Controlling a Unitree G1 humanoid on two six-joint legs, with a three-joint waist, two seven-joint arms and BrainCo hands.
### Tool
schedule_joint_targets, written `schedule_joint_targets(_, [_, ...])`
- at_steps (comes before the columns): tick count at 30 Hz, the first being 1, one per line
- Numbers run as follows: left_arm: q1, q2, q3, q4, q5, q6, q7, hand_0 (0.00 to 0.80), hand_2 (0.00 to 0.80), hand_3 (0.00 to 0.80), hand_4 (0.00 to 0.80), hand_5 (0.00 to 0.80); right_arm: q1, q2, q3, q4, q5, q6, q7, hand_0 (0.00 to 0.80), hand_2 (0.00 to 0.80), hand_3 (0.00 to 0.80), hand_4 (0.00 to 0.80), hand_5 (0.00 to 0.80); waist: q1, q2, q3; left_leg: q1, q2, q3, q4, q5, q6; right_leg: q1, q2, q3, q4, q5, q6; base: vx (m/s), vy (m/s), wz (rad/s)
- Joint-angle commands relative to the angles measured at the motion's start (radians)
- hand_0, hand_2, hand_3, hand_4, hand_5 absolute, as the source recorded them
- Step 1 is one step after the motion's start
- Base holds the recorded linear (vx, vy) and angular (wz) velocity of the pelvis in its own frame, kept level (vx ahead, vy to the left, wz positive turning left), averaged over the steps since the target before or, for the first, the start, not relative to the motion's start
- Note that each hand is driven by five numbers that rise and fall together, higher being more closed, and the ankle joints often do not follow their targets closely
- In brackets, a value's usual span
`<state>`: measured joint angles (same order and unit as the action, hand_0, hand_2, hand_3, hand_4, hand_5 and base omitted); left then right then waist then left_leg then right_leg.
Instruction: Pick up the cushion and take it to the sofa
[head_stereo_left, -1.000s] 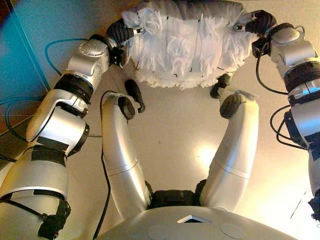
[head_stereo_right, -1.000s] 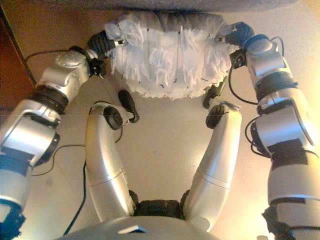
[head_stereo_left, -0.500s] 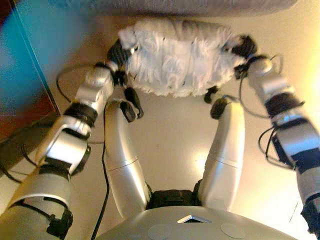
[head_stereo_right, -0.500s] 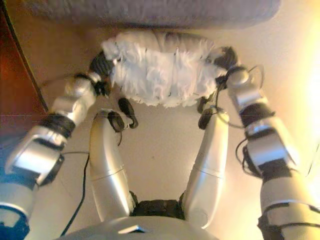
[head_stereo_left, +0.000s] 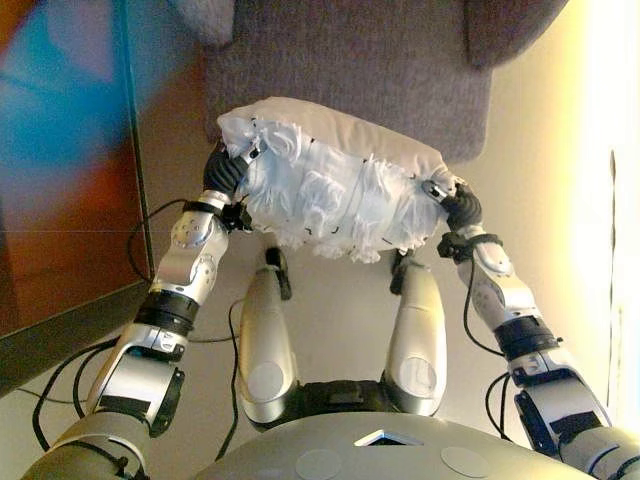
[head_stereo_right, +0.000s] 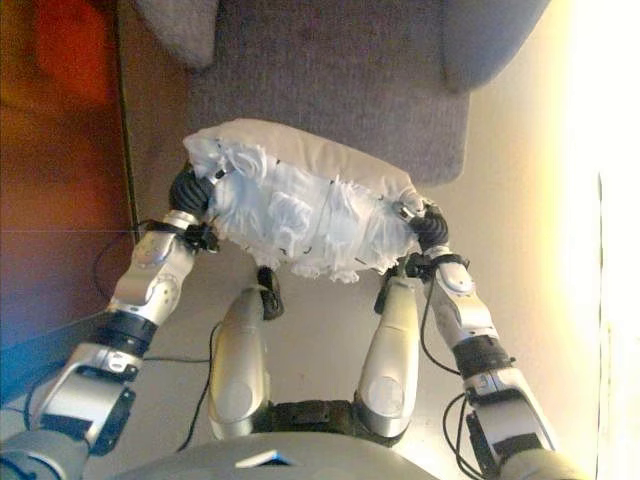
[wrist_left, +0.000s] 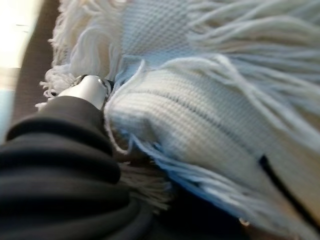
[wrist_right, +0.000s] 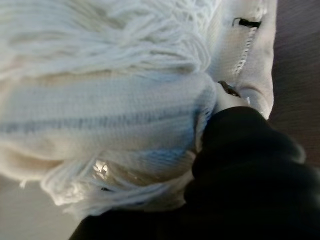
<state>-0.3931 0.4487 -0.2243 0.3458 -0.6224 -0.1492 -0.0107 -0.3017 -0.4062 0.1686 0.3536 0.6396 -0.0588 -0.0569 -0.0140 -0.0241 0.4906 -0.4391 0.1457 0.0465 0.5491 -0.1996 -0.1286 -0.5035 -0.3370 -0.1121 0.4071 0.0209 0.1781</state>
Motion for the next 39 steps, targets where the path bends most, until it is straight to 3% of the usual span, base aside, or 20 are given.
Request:
schedule_joint_targets(1, [0.022,-0.036,0.004,-0.077,-0.019,-0.028,-0.011,0.8,0.8,0.8,0.8,0.8,-0.066,0.004,-0.031,-0.094,0.035,0.008,0.054,0.8,0.8,0.8,0.8,0.8,0.049,-0.019,-0.148,0.024,-0.04,-0.098,-0.121,0.09,0.027,0.1,-0.027,0.033,-0.149,0.061,0.05,0.169,0.054,-0.54])
schedule_joint_targets(4, [0.05,-0.029,0.035,-0.082,-0.012,-0.008,-0.018,0.8,0.8,0.8,0.8,0.8,-0.047,0.003,-0.016,-0.123,0.043,0.037,0.071,0.8,0.8,0.8,0.8,0.8,0.051,-0.021,-0.2,0.113,-0.021,-0.035,-0.205,0.109,0.035,0.191,-0.021,0.001,-0.209,0.072,0.049,0.171,0.045,-0.55])
schedule_joint_targets(8, [0.091,-0.027,0.049,-0.078,-0.005,0.038,-0.056,0.8,0.8,0.8,0.8,0.8,0.057,0.025,-0.053,-0.185,0.187,-0.018,0.191,0.8,0.8,0.8,0.8,0.8,0.039,-0.019,-0.286,0.246,-0.018,0.027,-0.284,0.119,0.038,0.332,-0.027,-0.05,-0.269,0.08,0.044,0.265,0.039,0.12])
schedule_joint_targets(12, [0.087,-0.04,0.024,-0.067,0.021,0.1,-0.083,0.8,0.8,0.8,0.8,0.8,0.103,0.02,-0.084,-0.142,0.109,0.048,0.016,0.8,0.8,0.8,0.8,0.8,0.023,-0.015,-0.356,0.358,-0.009,0.142,-0.355,0.137,0.041,0.449,-0.028,-0.125,-0.322,0.096,0.042,0.238,0.034,0.33])
schedule_joint_targets(17, [0.089,-0.028,0.023,-0.081,-0.019,0.141,-0.064,0.8,0.8,0.8,0.8,0.8,0.075,0.021,-0.075,-0.141,0.146,0.1,-0.02,0.8,0.8,0.8,0.8,0.8,0.027,-0.015,-0.403,0.438,-0.036,0.131,-0.414,0.133,0.055,0.502,-0.019,-0.12,-0.358,0.106,0.045,0.109,0.087,0.2])
schedule_joint_targets(21, [0.049,-0.041,0.007,-0.053,-0.011,0.142,-0.051,0.8,0.8,0.8,0.8,0.8,-0.001,0.019,-0.048,-0.108,0.049,0.049,-0.07,0.8,0.8,0.8,0.8,0.8,0.03,-0.02,-0.429,0.477,-0.08,0.138,-0.417,0.1,0.081,0.512,-0.045,-0.105,-0.351,0.171,0.05,0.059,0.16,-0.05])
schedule_joint_targets(25, [0.018,-0.049,-0.007,-0.013,0.015,0.132,-0.037,0.8,0.8,0.8,0.8,0.8,-0.017,0.031,-0.042,-0.069,0.034,-0.023,-0.099,0.8,0.8,0.8,0.8,0.8,0.015,-0.015,-0.434,0.495,-0.124,0.138,-0.428,0.085,0.12,0.451,-0.097,-0.023,-0.214,0.298,0.061,0.01,0.215,0.04])
schedule_joint_targets(28, [0.017,-0.044,-0.024,-0.002,0.031,0.128,-0.027,0.8,0.8,0.8,0.8,0.8,0.013,0.045,-0.047,-0.043,0.042,-0.027,-0.109,0.8,0.8,0.8,0.8,0.8,0.005,0.008,-0.424,0.51,-0.148,0.131,-0.429,0.081,0.149,0.386,-0.101,0.025,-0.027,0.336,0.046,0.061,0.276,0.06])
schedule_joint_targets(30, [0.036,-0.042,-0.024,-0.006,0.029,0.119,-0.031,0.8,0.8,0.8,0.8,0.8,0.038,0.042,-0.047,-0.039,0.057,-0.028,-0.092,0.8,0.8,0.8,0.8,0.8,-0.003,0.023,-0.417,0.529,-0.155,0.133,-0.437,0.077,0.162,0.34,-0.067,0.047,0.065,0.31,0.028,0.087,0.246,-0.11])
schedule_joint_targets(33, [0.055,-0.05,-0.026,-0.007,0.046,0.104,-0.042,0.8,0.8,0.8,0.8,0.8,0.059,0.039,-0.049,-0.013,0.048,-0.027,-0.069,0.8,0.8,0.8,0.8,0.8,-0.014,0.014,-0.413,0.561,-0.181,0.132,-0.448,0.066,0.169,0.322,-0.018,0.013,0.034,0.3,0.028,0.168,0.101,-0.03])
schedule_joint_targets(36, [0.059,-0.055,-0.027,-0.02,0.052,0.114,-0.038,0.8,0.8,0.8,0.8,0.8,0.052,0.029,-0.047,0.022,0.039,-0.015,-0.052,0.8,0.8,0.8,0.8,0.8,-0.031,-0.015,-0.412,0.598,-0.213,0.125,-0.436,0.027,0.165,0.325,0.066,-0.032,-0.17,0.277,0.036,0.304,-0.038,-0.1])
schedule_joint_targets(39, [0.042,-0.064,-0.053,-0.001,0.06,0.105,-0.044,0.8,0.8,0.8,0.8,0.8,0.023,-0.003,-0.043,0.064,0.064,-0.007,-0.037,0.8,0.8,0.8,0.8,0.8,-0.057,-0.029,-0.408,0.636,-0.228,0.102,-0.421,-0.014,0.169,0.293,0.132,-0.036,-0.349,0.259,0.041,0.35,-0.033,-0.14])
